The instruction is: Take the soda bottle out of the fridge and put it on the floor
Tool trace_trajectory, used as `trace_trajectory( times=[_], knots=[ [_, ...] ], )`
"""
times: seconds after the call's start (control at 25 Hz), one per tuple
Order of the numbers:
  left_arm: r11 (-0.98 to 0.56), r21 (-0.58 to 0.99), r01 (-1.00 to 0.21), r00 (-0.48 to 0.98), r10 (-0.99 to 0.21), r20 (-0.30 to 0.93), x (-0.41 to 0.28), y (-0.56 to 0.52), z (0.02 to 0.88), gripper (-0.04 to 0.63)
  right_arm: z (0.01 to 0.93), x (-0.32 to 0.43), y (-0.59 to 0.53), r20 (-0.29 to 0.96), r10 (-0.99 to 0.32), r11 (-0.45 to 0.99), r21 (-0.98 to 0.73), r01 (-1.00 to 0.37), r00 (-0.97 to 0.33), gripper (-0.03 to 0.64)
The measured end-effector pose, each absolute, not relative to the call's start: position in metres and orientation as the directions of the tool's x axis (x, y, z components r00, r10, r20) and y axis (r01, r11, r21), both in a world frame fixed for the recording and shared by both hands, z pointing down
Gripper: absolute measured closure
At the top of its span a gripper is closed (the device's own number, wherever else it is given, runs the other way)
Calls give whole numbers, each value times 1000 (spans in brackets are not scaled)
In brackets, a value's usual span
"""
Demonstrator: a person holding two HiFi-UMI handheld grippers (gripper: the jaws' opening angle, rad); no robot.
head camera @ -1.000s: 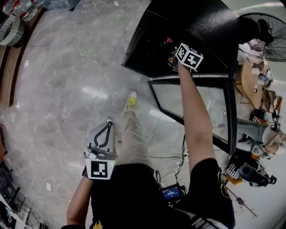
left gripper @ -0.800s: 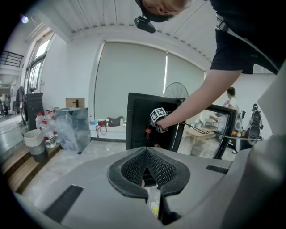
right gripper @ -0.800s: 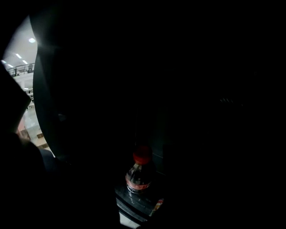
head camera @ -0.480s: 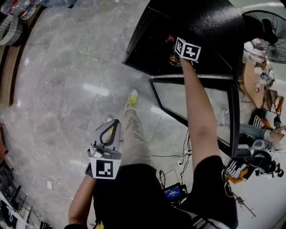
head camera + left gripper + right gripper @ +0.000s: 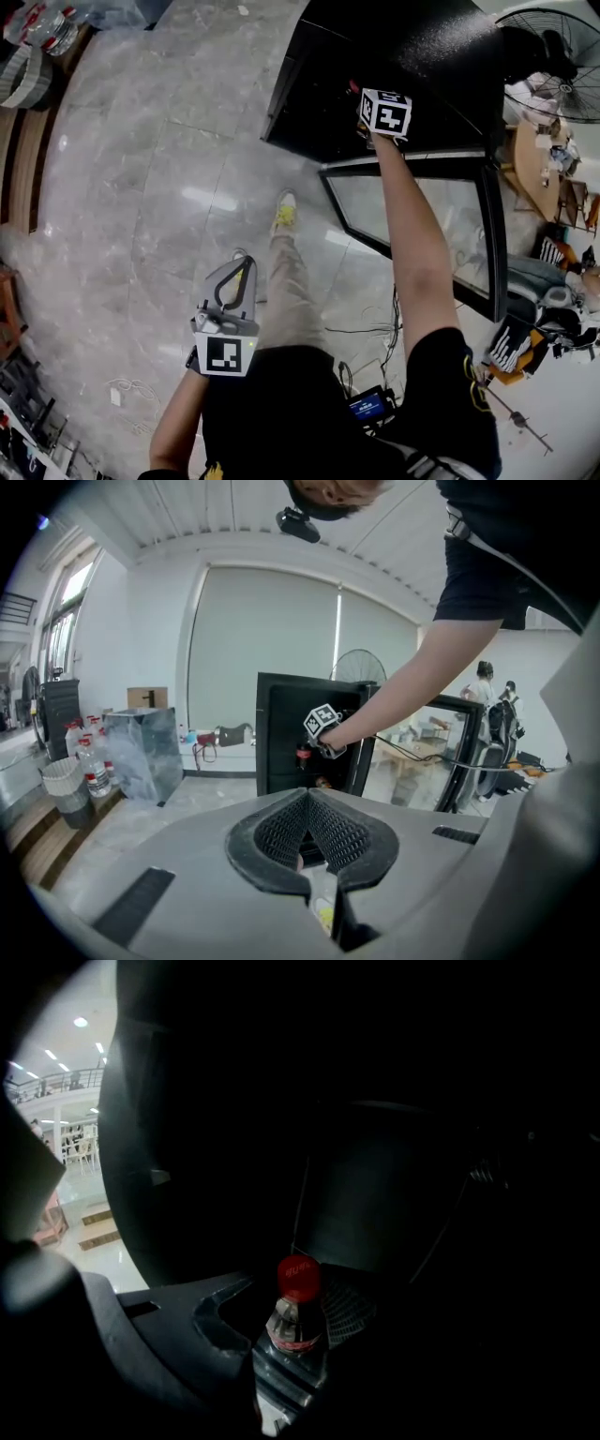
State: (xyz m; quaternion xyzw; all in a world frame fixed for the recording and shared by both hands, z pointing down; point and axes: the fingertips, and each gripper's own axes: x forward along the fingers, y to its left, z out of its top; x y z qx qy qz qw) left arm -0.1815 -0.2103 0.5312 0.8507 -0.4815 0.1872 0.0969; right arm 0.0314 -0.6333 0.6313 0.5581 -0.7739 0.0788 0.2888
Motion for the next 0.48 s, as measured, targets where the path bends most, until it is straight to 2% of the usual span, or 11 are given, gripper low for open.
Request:
trace_trajectory(
  times=[0.2, 0.48],
  knots=[
    [-521, -14, -854, 475, -789, 391, -183, -205, 516, 577, 622, 29, -593, 537, -815, 363, 179, -914, -218, 485],
    [-538, -32, -842, 507, -811, 291, -181, -186, 466, 577, 573, 30, -504, 514, -819, 361, 112, -926, -257, 486]
  ],
)
